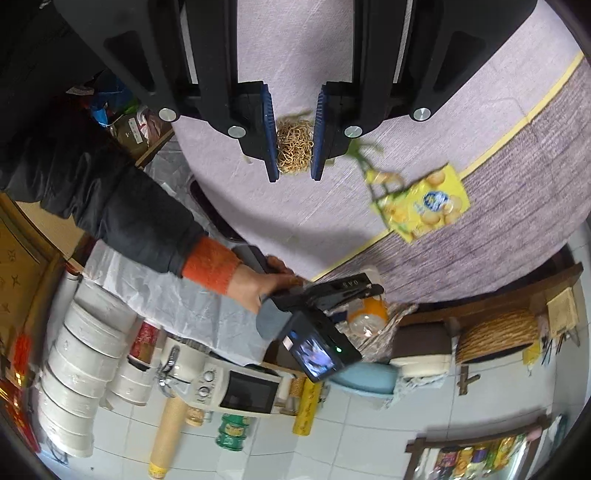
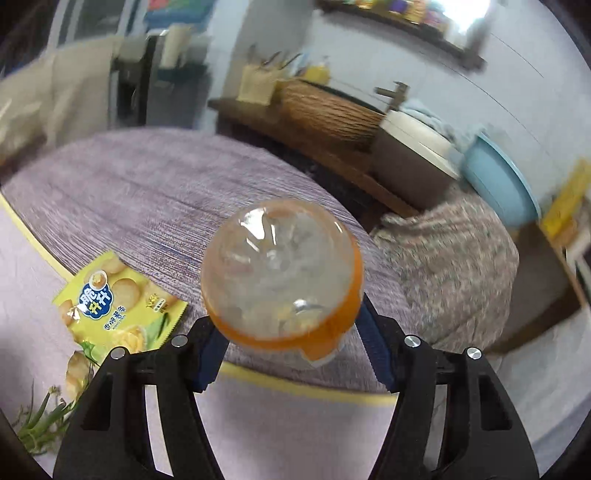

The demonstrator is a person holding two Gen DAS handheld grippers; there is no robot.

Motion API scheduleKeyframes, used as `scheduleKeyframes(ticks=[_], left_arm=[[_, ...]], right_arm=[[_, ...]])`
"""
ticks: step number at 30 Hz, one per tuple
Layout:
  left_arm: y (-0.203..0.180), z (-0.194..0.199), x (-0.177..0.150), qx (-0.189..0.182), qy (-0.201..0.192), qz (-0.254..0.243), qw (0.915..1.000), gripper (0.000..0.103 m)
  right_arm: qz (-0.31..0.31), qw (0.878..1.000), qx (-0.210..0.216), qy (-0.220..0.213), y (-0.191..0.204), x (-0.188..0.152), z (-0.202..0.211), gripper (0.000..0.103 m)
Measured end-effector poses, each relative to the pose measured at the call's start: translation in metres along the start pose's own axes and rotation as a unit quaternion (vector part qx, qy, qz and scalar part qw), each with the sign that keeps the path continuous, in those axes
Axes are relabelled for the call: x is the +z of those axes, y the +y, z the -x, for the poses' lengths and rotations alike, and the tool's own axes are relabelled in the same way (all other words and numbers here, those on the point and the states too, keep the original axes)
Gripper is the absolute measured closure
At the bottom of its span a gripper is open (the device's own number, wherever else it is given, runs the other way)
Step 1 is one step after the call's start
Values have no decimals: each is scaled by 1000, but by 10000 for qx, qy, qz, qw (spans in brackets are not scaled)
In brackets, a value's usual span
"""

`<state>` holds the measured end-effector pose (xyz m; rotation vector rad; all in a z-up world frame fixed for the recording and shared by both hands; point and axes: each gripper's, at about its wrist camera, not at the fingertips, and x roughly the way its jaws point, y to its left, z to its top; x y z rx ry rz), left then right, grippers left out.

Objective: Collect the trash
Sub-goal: 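Grasp the white orange-capped bottle with the right tool while the left tool holds the onions, then carry the onions and bottle over the bin and open both tools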

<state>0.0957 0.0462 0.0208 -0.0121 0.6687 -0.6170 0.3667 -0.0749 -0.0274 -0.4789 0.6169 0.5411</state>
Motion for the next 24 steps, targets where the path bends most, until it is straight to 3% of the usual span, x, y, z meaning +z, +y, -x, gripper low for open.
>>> scheduleKeyframes(ticks=[5, 13, 15, 20, 21, 23, 24], left_arm=[[-26, -1, 20, -183, -137, -330, 9992, 85], [-53, -20, 72, -558, -308, -611, 9961, 90], [-62, -30, 86, -436, -380, -777, 9953, 90], [-70, -53, 90, -621, -173, -702, 9954, 90], [-75, -60, 85, -646, -16, -801, 9947, 88], [-87, -74, 72, -626, 307, -1055, 9920, 73], [-93, -79, 66, -606, 436, -1197, 9900, 53]], right_arm=[[-603, 9974, 44, -403, -17, -34, 49, 39], [-1374, 9882, -76, -673, -39, -92, 129, 39], [-1555, 9847, -174, -768, -45, -108, 144, 39], [-1839, 9798, -310, -720, -51, -146, 160, 39], [-1879, 9790, -308, -733, -53, -150, 160, 39], [-1997, 9764, -265, -784, -56, -162, 163, 39], [-2061, 9749, -235, -805, -58, -167, 164, 39]])
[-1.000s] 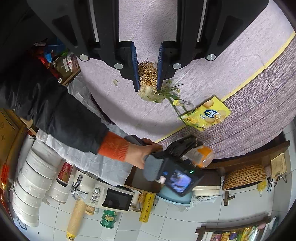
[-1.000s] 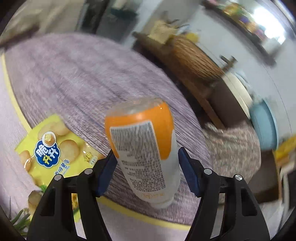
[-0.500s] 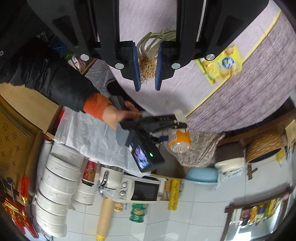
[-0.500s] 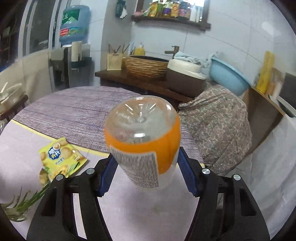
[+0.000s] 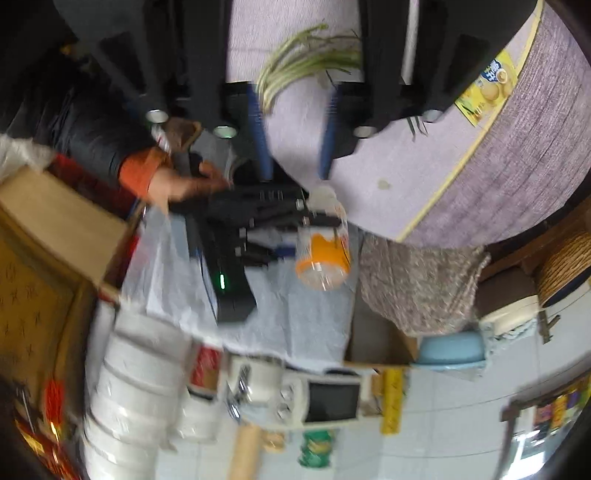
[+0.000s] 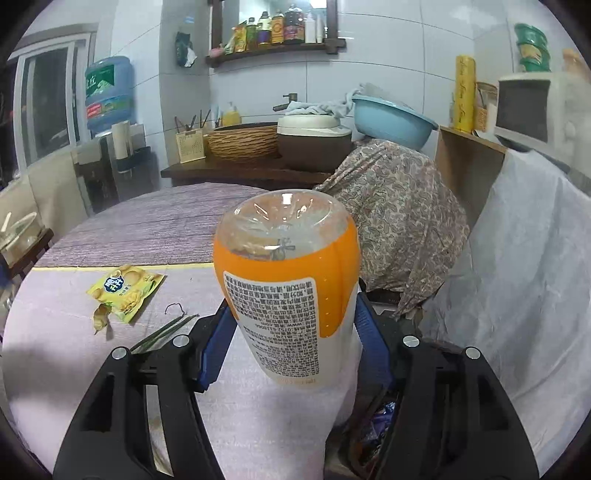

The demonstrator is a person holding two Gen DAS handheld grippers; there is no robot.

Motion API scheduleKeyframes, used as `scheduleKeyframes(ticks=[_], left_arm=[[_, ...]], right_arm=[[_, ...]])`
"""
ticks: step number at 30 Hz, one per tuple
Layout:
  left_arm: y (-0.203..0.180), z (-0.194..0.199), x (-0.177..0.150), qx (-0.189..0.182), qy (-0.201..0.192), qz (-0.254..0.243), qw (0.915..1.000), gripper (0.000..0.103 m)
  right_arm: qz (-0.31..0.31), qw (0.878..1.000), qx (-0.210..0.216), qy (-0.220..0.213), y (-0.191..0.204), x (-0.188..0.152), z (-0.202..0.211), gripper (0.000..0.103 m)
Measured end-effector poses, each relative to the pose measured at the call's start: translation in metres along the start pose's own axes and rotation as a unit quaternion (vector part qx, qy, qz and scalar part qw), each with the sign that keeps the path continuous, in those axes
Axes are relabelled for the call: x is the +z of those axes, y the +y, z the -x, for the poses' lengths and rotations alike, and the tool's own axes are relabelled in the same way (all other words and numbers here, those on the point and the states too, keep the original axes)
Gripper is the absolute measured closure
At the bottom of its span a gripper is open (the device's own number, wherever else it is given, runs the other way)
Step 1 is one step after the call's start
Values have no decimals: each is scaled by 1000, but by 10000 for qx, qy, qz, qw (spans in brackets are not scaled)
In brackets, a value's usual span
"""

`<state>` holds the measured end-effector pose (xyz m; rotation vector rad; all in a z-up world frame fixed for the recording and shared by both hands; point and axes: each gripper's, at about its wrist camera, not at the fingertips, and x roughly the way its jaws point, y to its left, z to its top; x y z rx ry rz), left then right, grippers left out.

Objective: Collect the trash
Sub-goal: 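Carry the onions and bottle over the bin and open both tools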

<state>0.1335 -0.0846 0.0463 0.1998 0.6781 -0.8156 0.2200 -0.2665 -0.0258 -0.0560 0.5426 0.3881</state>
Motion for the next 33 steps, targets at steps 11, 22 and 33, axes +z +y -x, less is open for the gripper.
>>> scheduleKeyframes(ticks=[11, 22, 33], left_arm=[[-41, -104, -72, 40, 1603, -1134, 9805, 41], [-35, -132, -74, 39, 1898, -1012, 9766, 83], [-43, -137, 10, -191, 1060, -610, 9923, 89]], right_arm=[[-355, 9992, -103, -175, -16, -23, 33, 39], [-837, 9950, -387, -371, -50, -54, 69, 39], [-1349, 9830, -1177, -400, -100, -86, 84, 39]])
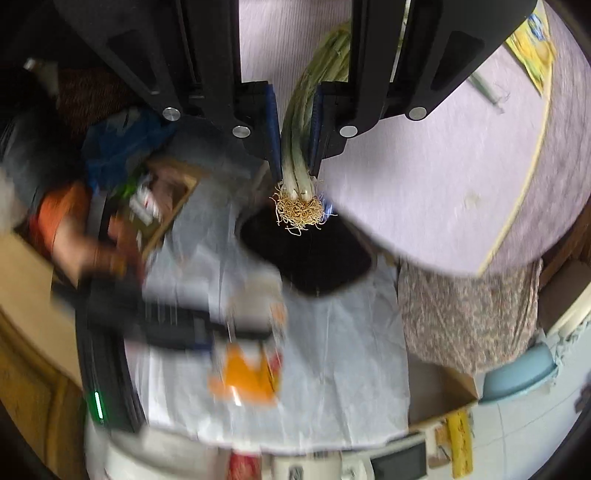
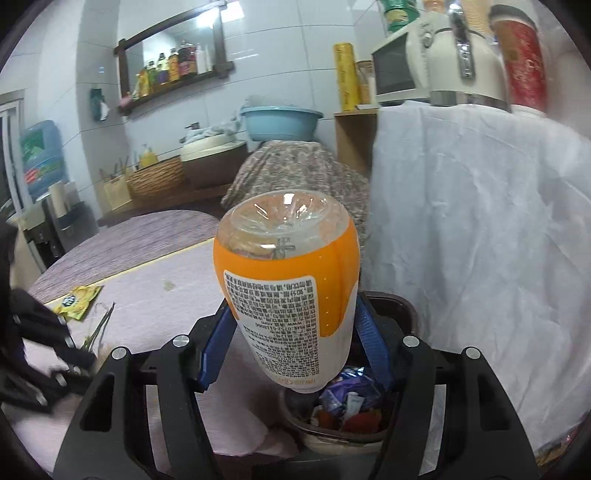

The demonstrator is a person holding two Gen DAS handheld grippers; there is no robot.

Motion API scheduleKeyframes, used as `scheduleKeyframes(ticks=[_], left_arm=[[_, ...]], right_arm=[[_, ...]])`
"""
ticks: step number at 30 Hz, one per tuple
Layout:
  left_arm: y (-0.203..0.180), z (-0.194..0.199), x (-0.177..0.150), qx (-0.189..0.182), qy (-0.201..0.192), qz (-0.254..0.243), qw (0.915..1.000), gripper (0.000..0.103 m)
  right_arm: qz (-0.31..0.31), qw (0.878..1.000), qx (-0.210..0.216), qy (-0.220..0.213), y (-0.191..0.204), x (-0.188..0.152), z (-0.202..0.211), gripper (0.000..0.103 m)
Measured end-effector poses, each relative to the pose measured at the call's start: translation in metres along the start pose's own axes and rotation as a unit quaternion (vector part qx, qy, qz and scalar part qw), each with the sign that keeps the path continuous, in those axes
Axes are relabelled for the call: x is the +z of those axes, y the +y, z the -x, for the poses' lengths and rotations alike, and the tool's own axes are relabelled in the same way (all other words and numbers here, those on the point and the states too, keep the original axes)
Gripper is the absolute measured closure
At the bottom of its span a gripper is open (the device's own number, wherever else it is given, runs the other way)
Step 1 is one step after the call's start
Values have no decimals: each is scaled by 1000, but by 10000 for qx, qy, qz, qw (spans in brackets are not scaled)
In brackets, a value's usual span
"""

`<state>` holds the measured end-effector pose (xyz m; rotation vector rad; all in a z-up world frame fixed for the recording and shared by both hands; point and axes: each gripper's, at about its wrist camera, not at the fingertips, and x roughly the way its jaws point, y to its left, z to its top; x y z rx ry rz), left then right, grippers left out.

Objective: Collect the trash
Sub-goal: 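Carry the onions and bottle over the bin and open both tools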

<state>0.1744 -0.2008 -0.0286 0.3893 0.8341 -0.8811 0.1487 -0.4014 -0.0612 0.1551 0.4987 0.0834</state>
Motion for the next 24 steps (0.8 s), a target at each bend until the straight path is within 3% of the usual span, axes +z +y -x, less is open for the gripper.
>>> scheduleKeyframes(ticks=[7, 12, 19, 24], left_arm=[[-5, 1, 84, -372, -711, 383, 9960, 89], [-5, -36, 119, -675, -693, 837, 9918, 89], [2, -104, 128, -675, -416, 1290, 9885, 89], [10, -147, 122, -672, -173, 1593, 9848, 89]], right_arm=[[-33, 9993, -345, -111, -18, -2, 3, 39], [-64, 9979, -633, -129, -32, -4, -2, 39], [-417, 9952, -840, 265, -66, -27, -33, 39], [-854, 9919, -714, 605, -89, -52, -63, 39]])
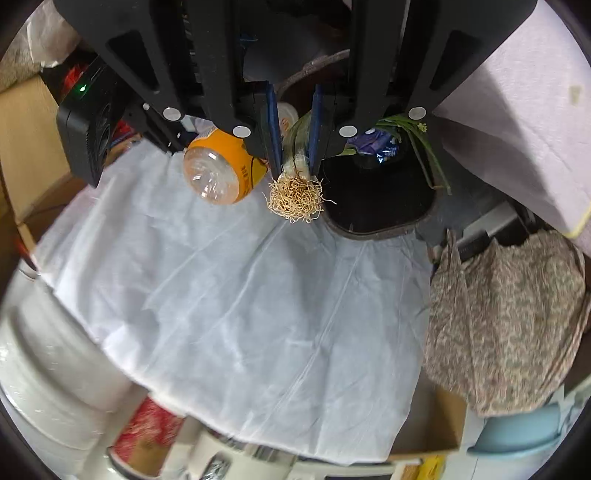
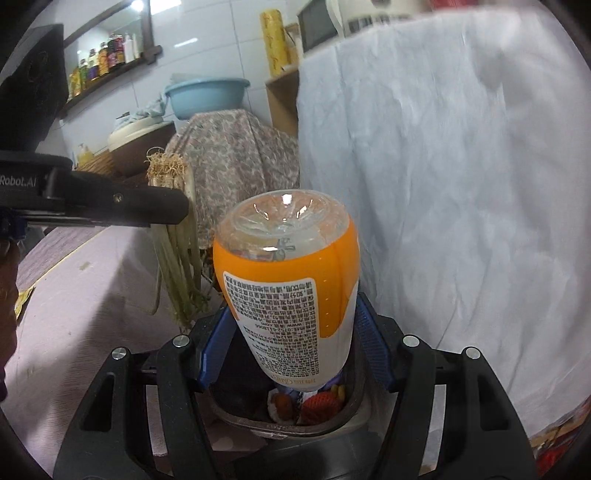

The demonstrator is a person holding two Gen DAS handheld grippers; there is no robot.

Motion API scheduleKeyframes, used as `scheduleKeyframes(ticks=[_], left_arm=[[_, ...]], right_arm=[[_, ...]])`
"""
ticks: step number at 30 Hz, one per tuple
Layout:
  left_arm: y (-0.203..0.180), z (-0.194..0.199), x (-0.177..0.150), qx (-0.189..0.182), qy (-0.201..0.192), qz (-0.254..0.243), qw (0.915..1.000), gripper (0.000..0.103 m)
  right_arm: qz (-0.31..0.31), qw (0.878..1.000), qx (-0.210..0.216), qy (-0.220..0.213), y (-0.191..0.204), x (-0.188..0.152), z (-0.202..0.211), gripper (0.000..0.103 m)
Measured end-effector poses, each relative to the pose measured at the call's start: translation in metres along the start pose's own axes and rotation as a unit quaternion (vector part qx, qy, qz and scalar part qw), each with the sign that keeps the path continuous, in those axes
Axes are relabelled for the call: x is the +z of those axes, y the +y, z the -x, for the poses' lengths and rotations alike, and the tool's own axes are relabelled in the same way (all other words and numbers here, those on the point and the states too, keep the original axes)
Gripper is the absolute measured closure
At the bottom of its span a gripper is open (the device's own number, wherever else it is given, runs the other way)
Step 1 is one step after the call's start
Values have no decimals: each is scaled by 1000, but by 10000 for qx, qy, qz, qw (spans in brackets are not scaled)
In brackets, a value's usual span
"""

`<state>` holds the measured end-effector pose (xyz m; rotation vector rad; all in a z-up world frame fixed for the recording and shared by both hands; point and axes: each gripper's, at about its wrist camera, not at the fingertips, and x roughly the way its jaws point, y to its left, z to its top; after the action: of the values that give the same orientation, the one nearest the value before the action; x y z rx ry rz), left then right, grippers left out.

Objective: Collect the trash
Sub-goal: 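Carry the onions and bottle over the bin and open both tools, then move the left tool back to the table and grasp the yellow chip bag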

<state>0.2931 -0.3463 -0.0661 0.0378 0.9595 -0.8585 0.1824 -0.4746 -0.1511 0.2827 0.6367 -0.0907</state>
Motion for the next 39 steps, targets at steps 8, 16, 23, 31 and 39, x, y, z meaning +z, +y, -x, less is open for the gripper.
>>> scheduleKeyframes(ticks=[8, 16, 23, 31, 39], left_arm=[[13, -47, -9, 36, 488, 382, 9981, 82], [23, -19, -10, 293, 90, 450, 9985, 35], [26, 25, -18, 255, -77, 223, 9994, 21], [33, 124, -73, 471, -377, -608, 9963, 12], [115, 238, -153, 1745, -645, -449, 9815, 11]], right_arm=[[-291, 9983, 21, 502, -18, -35, -55, 39], [-211, 9989, -132, 385, -15, -46, -54, 27], [-324, 9991, -178, 227, -7, -40, -25, 26], [58, 9998, 133, 133, 46, -38, 11, 26], [332, 9979, 557, 30, 103, -37, 42, 26]])
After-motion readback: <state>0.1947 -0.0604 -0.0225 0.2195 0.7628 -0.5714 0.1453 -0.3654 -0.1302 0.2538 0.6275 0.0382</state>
